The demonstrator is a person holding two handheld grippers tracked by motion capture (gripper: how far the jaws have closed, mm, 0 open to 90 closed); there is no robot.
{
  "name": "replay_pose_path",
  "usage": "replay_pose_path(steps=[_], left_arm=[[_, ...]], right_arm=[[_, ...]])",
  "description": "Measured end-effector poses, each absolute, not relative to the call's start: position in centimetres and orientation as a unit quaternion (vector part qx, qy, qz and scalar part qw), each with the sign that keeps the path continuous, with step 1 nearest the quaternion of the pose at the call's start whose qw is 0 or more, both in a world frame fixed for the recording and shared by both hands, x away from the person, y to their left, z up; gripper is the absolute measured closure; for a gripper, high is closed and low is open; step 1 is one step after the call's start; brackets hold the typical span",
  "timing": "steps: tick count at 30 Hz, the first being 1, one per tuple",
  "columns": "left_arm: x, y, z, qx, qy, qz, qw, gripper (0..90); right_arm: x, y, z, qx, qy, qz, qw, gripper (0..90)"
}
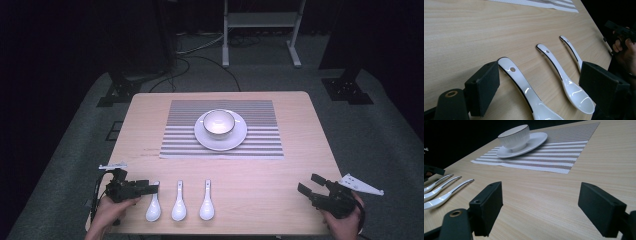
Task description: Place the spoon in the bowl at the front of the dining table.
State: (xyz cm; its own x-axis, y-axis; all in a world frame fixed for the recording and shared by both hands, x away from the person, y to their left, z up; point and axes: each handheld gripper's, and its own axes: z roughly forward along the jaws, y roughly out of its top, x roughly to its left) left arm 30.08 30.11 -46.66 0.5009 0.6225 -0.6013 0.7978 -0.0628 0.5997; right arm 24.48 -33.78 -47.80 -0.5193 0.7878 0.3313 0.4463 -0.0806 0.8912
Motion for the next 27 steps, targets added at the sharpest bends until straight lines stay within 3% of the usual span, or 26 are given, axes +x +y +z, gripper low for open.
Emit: replay_pose_path(steps=[9,11,19,20,27], left_arm=[[30.4,29.7,-47.2,0.718,0.501,-0.103,0.472,15.7],[30.5,29.5,-47.2,0.718,0.499,-0.104,0.474,20.5],[30.7,28.9,-47.5,0.725,0.507,-0.098,0.457,23.9],[30.7,28.9,-47.5,0.725,0.507,-0.096,0.456,28.8],[30.8,28.2,-47.1,0.742,0.511,-0.061,0.43,40.7]], right_arm=[[24.4,-33.6,-47.7,0.466,0.661,0.568,0.15,18.8],[24.4,-33.6,-47.6,0.464,0.662,0.569,0.152,18.9],[24.3,-33.5,-47.5,0.462,0.662,0.57,0.156,18.9],[24.3,-33.5,-47.5,0.462,0.66,0.572,0.156,18.9],[24.2,-33.5,-47.4,0.461,0.66,0.572,0.159,18.9]])
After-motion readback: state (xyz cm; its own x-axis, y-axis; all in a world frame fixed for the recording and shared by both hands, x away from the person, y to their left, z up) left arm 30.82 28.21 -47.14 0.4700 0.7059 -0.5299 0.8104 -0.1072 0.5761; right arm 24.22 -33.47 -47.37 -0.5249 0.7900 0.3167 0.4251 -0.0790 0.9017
